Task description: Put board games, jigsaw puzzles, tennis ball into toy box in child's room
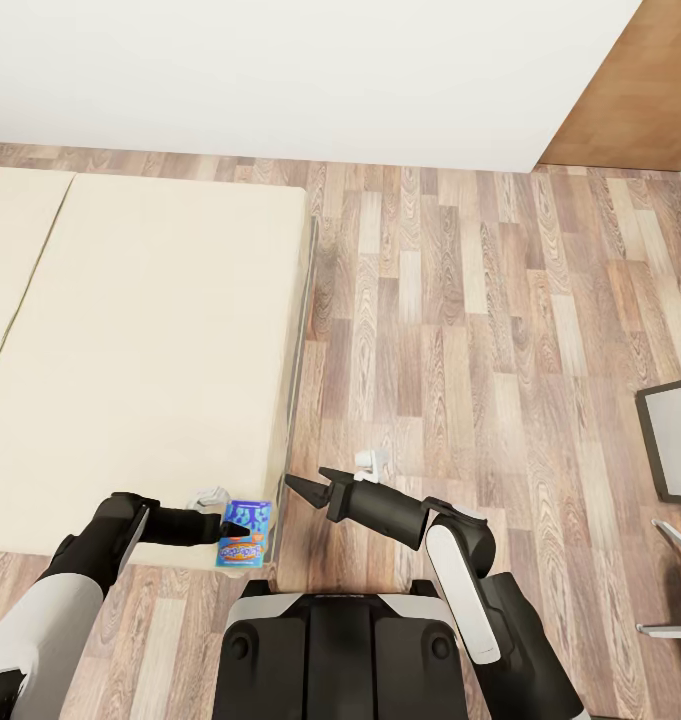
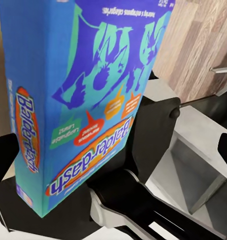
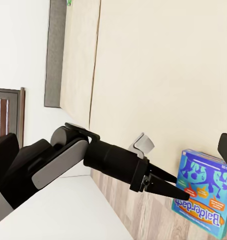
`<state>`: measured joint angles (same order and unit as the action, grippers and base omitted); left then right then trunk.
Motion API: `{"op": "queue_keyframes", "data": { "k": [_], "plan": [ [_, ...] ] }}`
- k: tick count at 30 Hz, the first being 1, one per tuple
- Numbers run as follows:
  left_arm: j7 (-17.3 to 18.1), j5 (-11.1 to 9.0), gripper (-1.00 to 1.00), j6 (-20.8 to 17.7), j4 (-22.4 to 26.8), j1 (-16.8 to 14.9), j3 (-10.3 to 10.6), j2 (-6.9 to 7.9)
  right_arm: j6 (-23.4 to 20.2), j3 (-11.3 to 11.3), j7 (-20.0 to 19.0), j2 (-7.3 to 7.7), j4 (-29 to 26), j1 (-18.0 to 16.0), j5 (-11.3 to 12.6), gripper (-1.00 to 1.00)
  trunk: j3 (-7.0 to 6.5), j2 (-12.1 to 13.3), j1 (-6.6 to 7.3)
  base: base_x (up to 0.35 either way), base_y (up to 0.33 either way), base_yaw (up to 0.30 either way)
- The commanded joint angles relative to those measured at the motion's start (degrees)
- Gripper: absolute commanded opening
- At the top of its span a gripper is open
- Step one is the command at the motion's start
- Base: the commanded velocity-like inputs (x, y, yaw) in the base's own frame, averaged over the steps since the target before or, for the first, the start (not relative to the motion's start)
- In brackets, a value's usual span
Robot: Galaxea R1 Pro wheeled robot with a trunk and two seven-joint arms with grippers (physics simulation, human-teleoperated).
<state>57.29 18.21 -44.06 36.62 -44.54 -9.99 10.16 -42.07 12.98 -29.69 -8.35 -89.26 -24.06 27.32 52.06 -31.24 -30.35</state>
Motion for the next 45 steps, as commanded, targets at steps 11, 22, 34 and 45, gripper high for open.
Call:
{"op": "queue_keyframes", "data": {
  "k": [11, 22, 34, 45],
  "plan": [
    [0.54, 0.6, 1.0, -0.3, 0.08, -0.02, -0.3, -0.01, -0.38, -0.06, -0.02, -0.04, -0.03, -0.02, 0.19, 1.0, 0.05, -0.07, -0.02, 0.0, 0.0, 0.0],
    [0.54, 0.6, 1.0, -0.24, 0.05, -0.02, -0.3, 0.02, -0.38, -0.06, -0.02, -0.05, -0.03, -0.02, 0.19, 1.0, 0.05, -0.07, -0.02, 0.0, 0.0, 0.0],
    [0.63, 0.6, 1.0, -0.24, 0.07, -0.02, -0.3, 0.02, -0.38, -0.06, -0.02, -0.04, -0.03, -0.02, 0.19, 1.0, 0.05, -0.07, -0.02, 0.0, 0.0, 0.0],
    [0.63, 0.6, 1.0, -0.24, 0.07, -0.02, -0.3, 0.03, -0.38, -0.06, -0.02, -0.03, -0.03, -0.02, 0.19, 1.0, 0.05, -0.07, -0.02, 0.0, 0.0, 0.0]
  ]
}}
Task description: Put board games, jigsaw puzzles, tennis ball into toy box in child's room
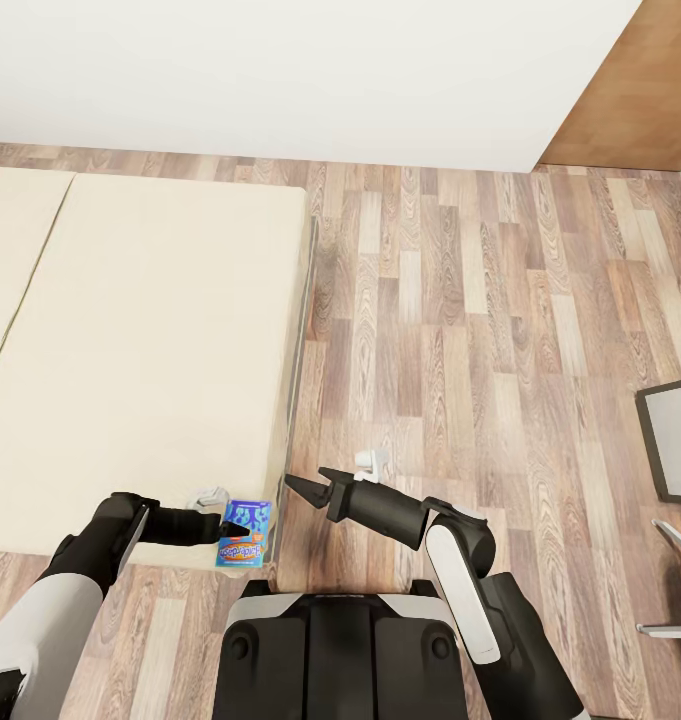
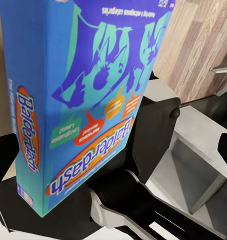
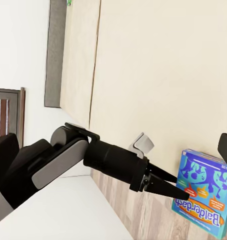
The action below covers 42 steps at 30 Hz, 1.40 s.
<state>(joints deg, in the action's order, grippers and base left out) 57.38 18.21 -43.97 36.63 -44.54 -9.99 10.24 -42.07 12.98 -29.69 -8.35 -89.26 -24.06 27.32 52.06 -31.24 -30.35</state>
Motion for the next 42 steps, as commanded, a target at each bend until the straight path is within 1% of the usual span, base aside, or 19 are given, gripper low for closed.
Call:
{"op": "queue_keyframes", "data": {
  "k": [1, 21, 32, 42],
  "plan": [
    [0.54, 0.6, 1.0, -0.33, 0.07, -0.02, -0.29, -0.05, -0.38, -0.06, -0.02, -0.02, -0.03, -0.02, 0.19, 1.0, 0.05, -0.07, -0.02, 0.0, 0.0, 0.0],
    [0.62, 0.6, 1.0, -0.33, 0.04, -0.02, -0.29, -0.09, -0.38, -0.06, -0.02, -0.01, -0.03, -0.02, 0.19, 1.0, 0.05, -0.07, -0.02, 0.0, 0.0, 0.0],
    [2.39, 0.6, 1.0, -0.17, 0.06, -0.02, -0.29, -0.11, -0.38, -0.06, -0.02, -0.01, -0.03, -0.02, 0.19, 1.0, 0.05, -0.07, -0.02, 0.0, 0.0, 0.0],
    [2.64, 0.6, 1.0, 0.1, 0.06, -0.02, -0.29, -0.11, -0.38, -0.06, -0.02, -0.03, -0.03, -0.02, 0.19, 1.0, 0.05, -0.07, -0.02, 0.0, 0.0, 0.0]
  ]
}}
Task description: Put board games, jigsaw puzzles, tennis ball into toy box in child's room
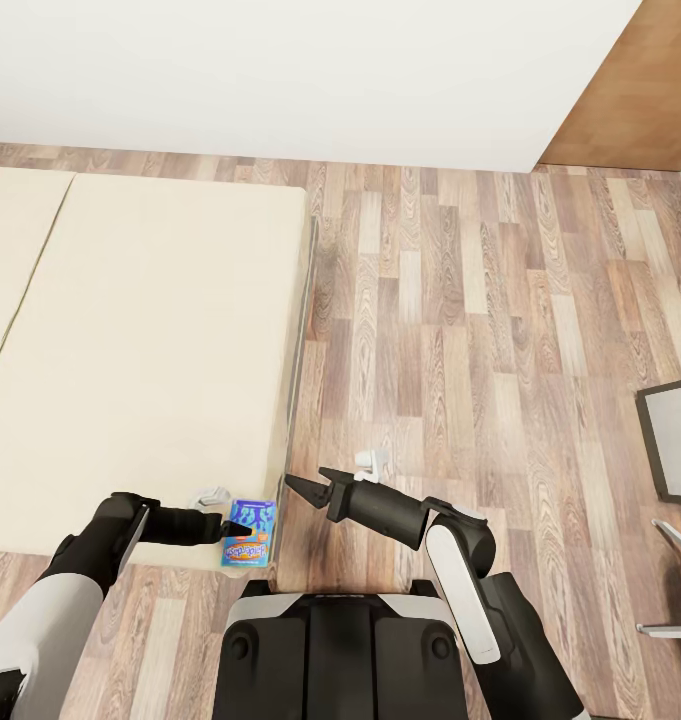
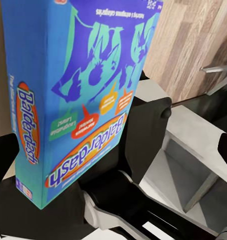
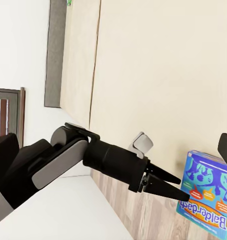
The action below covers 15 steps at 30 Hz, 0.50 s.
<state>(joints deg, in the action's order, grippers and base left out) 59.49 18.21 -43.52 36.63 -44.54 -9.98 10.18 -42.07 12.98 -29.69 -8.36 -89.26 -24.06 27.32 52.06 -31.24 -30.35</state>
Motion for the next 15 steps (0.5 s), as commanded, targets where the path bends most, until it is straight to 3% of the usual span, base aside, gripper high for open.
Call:
{"op": "queue_keyframes", "data": {
  "k": [1, 15],
  "plan": [
    [0.52, 0.6, 1.0, -0.35, 0.05, -0.02, -0.28, -0.04, -0.38, -0.06, -0.02, -0.02, -0.03, -0.02, 0.19, 1.0, 0.05, -0.07, -0.02, 0.0, 0.0, 0.0],
    [0.22, 0.76, 1.0, -0.3, 0.03, -0.02, -0.19, 0.32, -0.38, -0.06, -0.02, -0.03, -0.03, -0.02, 0.15, 1.0, 0.05, -0.07, -0.02, 0.0, 0.0, 0.0]
  ]
}}
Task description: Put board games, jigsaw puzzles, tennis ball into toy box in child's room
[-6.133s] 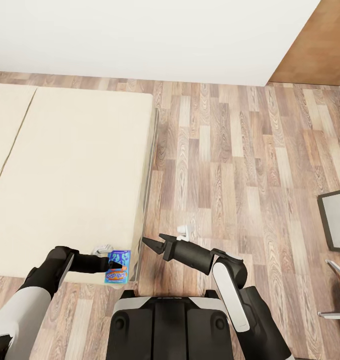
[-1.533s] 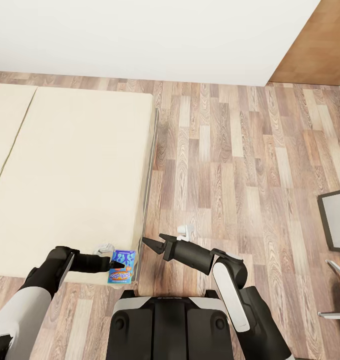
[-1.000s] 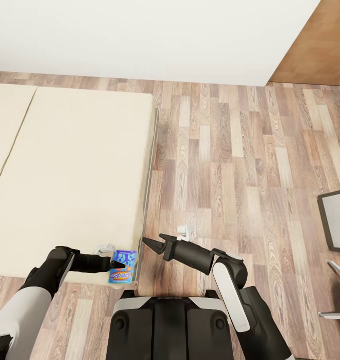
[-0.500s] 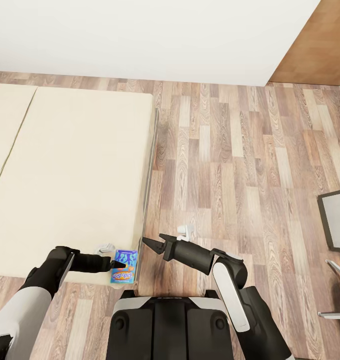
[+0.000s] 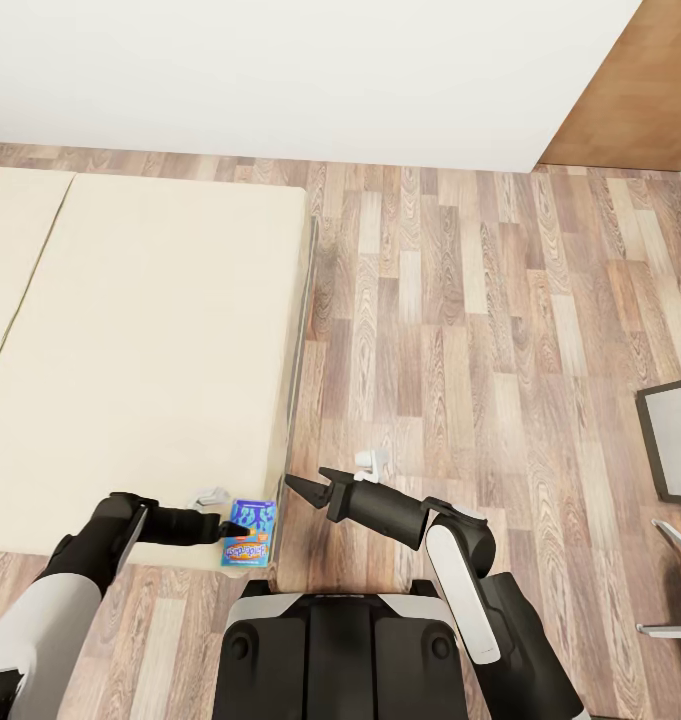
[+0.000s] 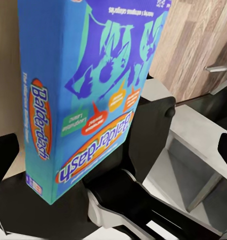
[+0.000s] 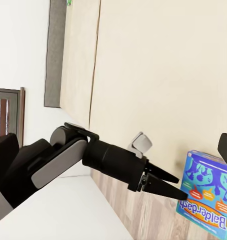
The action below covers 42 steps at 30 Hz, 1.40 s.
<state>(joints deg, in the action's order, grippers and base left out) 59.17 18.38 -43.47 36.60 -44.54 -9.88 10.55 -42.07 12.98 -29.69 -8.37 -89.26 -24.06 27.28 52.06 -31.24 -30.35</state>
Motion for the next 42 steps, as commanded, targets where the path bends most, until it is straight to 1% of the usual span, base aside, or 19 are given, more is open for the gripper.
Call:
{"op": "queue_keyframes", "data": {
  "k": [1, 4, 12, 13, 14, 16, 17, 18, 20, 21, 24, 25, 27, 28, 32, 37, 38, 42],
  "plan": [
    [0.53, 0.61, 1.0, -0.37, 0.06, -0.02, -0.3, 0.03, -0.38, -0.06, -0.02, -0.02, -0.03, -0.02, 0.18, 1.0, 0.05, -0.07, -0.02, 0.0, 0.0, 0.0],
    [0.42, 0.66, 1.0, -0.43, 0.09, -0.02, -0.31, 0.4, -0.38, -0.06, -0.02, -0.02, 0.01, -0.02, 0.09, 1.0, 0.05, -0.07, -0.02, 0.0, 0.0, 0.0],
    [0.52, 0.69, 1.0, -0.57, 0.19, -0.02, -0.31, 2.77, -0.38, -0.32, -0.02, -0.05, 0.12, -0.02, -0.03, 1.0, 0.05, -0.07, -0.02, 0.0, 0.0, 0.0],
    [0.55, 0.69, 1.0, -0.59, 0.23, -0.02, -0.31, 3.13, -0.4, -0.48, -0.02, -0.04, 0.12, -0.02, -0.03, 1.0, 0.05, -0.07, -0.02, 0.0, 0.0, 0.0],
    [0.63, 0.66, 1.0, -0.61, 0.29, -0.02, -0.35, 3.93, -0.42, -0.94, -0.05, -0.05, 0.13, -0.02, -0.03, 1.0, 0.05, -0.07, -0.02, 0.0, 0.0, 0.0],
    [0.73, 0.62, 1.0, -0.62, 0.35, -0.02, -0.37, 4.73, -0.47, -1.46, -0.07, -0.04, 0.13, -0.02, -0.03, 1.0, 0.05, -0.07, -0.02, 0.0, 0.0, 0.0],
    [0.84, 0.59, 1.0, -0.63, 0.43, -0.02, -0.4, 5.63, -0.5, -1.92, -0.08, -0.02, 0.14, -0.02, -0.03, 1.0, 0.05, -0.07, -0.02, 0.0, 0.0, 0.0],
    [0.93, 0.55, 1.0, -0.63, 0.46, -0.02, -0.49, 6.1, -0.51, -2.13, -0.09, -0.01, 0.16, -0.02, -0.03, 1.0, 0.05, -0.07, -0.02, 0.0, 0.0, 0.0],
    [1.37, 0.44, 1.0, -0.64, 0.52, -0.02, -1.04, 7.06, -0.53, -2.46, -0.1, 0.0, 0.18, -0.02, -0.03, 1.0, 0.05, -0.07, -0.02, 0.0, 0.0, 0.0],
    [2.15, 0.28, 1.0, -0.58, 0.57, -0.02, -2.14, 7.92, -0.55, -2.67, -0.1, 0.0, 0.2, -0.02, -0.03, 1.0, 0.05, -0.07, -0.02, 0.0, 0.0, 0.0],
    [3.94, 0.14, 1.0, -0.44, 0.74, -0.02, -4.58, 8.97, -0.55, -2.85, -0.1, 0.0, 0.21, -0.02, -0.01, 1.0, 0.05, -0.07, -0.02, 0.0, 0.0, 0.0],
    [5.47, 0.09, 1.0, -0.39, 0.85, -0.02, -6.32, 9.59, -0.55, -2.92, -0.11, 0.0, 0.22, -0.02, 0.01, 1.0, 0.05, -0.07, -0.02, 0.0, 0.0, 0.0],
    [7.18, 0.05, 1.0, -0.34, 1.03, -0.02, -7.77, 10.19, -0.55, -2.97, -0.11, 0.01, 0.22, -0.02, 0.05, 1.0, 0.05, -0.07, -0.02, 0.0, 0.0, 0.0],
    [9.08, 0.03, 1.0, -0.32, 1.36, -0.02, -8.82, 10.85, -0.55, -3.0, -0.11, 0.01, 0.23, -0.02, 0.08, 1.0, 0.05, -0.07, -0.02, 0.0, 0.0, 0.0],
    [13.51, 0.04, 1.0, -0.31, 2.0, -0.02, -9.95, 12.14, -0.54, -3.03, -0.11, 0.01, 0.2, -0.02, 0.17, 1.0, 0.05, -0.07, -0.02, 0.0, 0.0, 0.0],
    [19.97, 0.07, 1.0, -0.25, 2.34, -0.02, -10.52, 13.81, -0.49, -3.04, -0.09, 0.02, 0.16, -0.02, 0.21, 1.0, 0.05, -0.07, -0.02, 0.0, 0.0, 0.0],
    [26.54, 0.07, 1.0, -0.22, 2.45, -0.02, -11.0, 15.3, -0.41, -3.04, 0.01, 0.02, 0.15, -0.02, 0.19, 1.0, 0.05, -0.07, -0.02, 0.0, 0.0, 0.0],
    [30.19, 0.08, 1.0, -0.09, 2.48, -0.02, -11.46, 15.97, -0.39, -3.06, 0.0, 0.02, 0.14, -0.02, 0.06, 1.0, 0.05, -0.07, -0.02, 0.0, 0.0, 0.0]
  ]
}}
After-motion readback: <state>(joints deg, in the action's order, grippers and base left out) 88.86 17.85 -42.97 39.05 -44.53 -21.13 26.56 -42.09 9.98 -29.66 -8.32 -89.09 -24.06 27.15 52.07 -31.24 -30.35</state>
